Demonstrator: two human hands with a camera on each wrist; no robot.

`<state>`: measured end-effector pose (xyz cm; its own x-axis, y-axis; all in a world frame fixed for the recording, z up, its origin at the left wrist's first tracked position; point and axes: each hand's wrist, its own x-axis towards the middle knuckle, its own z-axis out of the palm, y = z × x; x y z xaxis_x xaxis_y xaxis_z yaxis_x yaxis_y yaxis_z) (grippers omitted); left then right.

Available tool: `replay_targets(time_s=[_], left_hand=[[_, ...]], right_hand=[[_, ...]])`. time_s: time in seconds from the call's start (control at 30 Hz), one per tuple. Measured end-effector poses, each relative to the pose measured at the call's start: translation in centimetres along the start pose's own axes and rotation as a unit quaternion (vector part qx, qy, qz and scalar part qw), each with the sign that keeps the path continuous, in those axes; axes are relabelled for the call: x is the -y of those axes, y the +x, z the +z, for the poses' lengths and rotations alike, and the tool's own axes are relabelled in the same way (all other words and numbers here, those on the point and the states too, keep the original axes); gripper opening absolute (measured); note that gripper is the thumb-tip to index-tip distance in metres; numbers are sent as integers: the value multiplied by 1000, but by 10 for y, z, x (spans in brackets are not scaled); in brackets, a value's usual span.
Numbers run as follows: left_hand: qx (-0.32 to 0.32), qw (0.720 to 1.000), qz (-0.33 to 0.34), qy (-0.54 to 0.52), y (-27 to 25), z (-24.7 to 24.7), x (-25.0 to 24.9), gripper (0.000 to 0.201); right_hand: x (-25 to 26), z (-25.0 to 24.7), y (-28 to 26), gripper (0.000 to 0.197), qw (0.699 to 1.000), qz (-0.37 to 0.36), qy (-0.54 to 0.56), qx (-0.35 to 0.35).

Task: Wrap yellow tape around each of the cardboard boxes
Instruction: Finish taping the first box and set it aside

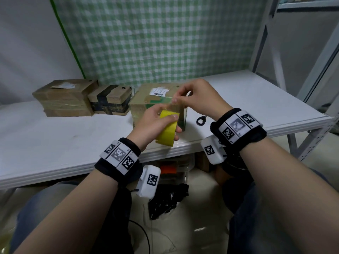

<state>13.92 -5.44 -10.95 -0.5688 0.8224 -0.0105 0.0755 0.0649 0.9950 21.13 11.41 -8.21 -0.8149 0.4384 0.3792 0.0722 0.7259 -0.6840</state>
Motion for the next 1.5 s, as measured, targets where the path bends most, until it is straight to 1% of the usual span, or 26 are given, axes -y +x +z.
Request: replay_targets(time_s=[0.07, 0.17, 0.27, 0.37, 0.4, 0.47, 0.57, 0.67, 0.8, 0.93, 1.03, 1.1, 1.17, 1.27, 1.33, 1.37, 1.43, 1.5], left_hand=[[11, 1000, 15, -2, -2, 6, 0, 48], [13, 999, 29, 18, -4, 9, -3, 58], [55, 997, 34, 31, -4, 7, -6, 66], [75, 996, 1, 55, -8, 8, -8, 62], [80, 995, -5, 62, -10, 10, -7, 60], [88, 994, -18, 60, -12, 13, -2, 59], [81, 994, -54, 56, -9, 11, 8, 55], [61, 995, -62, 47, -7, 10, 12, 49], [64, 995, -65, 37, -4, 10, 9, 40], [68, 995, -68, 34, -2, 9, 8, 40], [65, 995, -71, 34, 0, 5, 6, 40], [75, 993, -80, 39, -2, 1, 2, 37], [91, 991, -81, 49, -4, -1, -3, 34], [82, 990, -92, 69, -5, -3, -7, 30], [72, 989, -113, 59, -7, -4, -6, 26], [78, 989, -117, 49, -7, -3, -6, 26], [101, 988, -104, 44, -9, -1, -6, 29], [106, 989, -87, 52, -9, -4, -11, 29]], right_hand=[[-3, -4, 2, 14, 999, 17, 15, -25], [-14, -5, 7, 16, 997, 51, -13, -62], [-16, -5, 10, 15, 993, 71, -19, -92], [-14, -21, 14, 17, 981, 82, 31, -172], [-15, -27, 14, 16, 979, 83, 52, -181], [-18, -30, 10, 16, 981, 86, 71, -156], [-24, -22, 8, 16, 988, 97, 46, -114], [-25, -20, 11, 14, 988, 97, 45, -114], [-27, -20, 12, 11, 986, 90, 64, -128], [-25, -20, 15, 10, 985, 89, 67, -130], [-23, -26, 22, 10, 988, 100, 54, -105], [-22, -29, 27, 8, 991, 112, 43, -62], [-21, -34, 34, 8, 990, 130, 33, -41], [-20, -45, 45, 14, 985, 146, 53, -72], [-15, -49, 52, 15, 986, 150, 43, -64], [-13, -49, 56, 15, 987, 150, 35, -55], [-10, -50, 64, 15, 986, 153, 31, -50], [-8, -52, 73, 15, 985, 166, 32, -46]])
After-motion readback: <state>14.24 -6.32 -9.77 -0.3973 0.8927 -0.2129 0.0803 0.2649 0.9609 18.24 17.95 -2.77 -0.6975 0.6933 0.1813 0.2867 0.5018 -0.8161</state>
